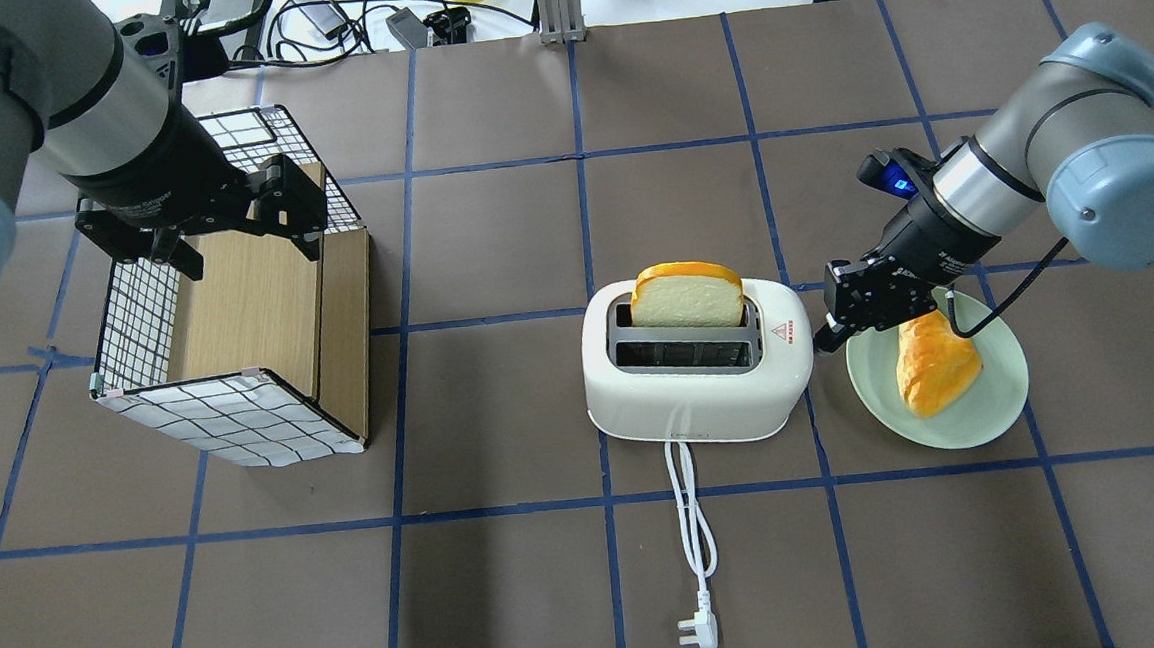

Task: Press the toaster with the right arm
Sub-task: 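Press the toaster lever down with the right gripper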

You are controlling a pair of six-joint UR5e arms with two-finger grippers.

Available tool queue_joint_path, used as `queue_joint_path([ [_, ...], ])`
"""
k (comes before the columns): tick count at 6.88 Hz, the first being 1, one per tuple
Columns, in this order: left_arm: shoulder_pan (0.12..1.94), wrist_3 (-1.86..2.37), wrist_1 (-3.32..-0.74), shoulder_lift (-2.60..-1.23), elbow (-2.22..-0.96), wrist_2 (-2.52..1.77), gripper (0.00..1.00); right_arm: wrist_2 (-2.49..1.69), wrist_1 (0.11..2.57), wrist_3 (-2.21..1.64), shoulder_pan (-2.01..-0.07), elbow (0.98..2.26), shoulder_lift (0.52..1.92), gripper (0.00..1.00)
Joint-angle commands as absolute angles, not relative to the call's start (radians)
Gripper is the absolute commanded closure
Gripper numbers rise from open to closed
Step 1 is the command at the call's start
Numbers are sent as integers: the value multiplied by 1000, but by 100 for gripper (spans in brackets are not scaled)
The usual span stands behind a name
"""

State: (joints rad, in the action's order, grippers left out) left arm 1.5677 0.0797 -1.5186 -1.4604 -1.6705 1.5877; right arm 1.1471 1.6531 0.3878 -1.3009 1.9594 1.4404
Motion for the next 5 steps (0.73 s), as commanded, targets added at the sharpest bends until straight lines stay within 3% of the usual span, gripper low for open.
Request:
queue_joint_path([
  [1, 1568, 80, -1519, -1460, -1671, 1588, 0, 1147, 1678, 393, -1301, 1970, 1424, 100],
  [5, 1568, 80, -1519, -1460, -1671, 1588, 0, 1146, 1784, 403, -1301, 2043, 1424, 100],
])
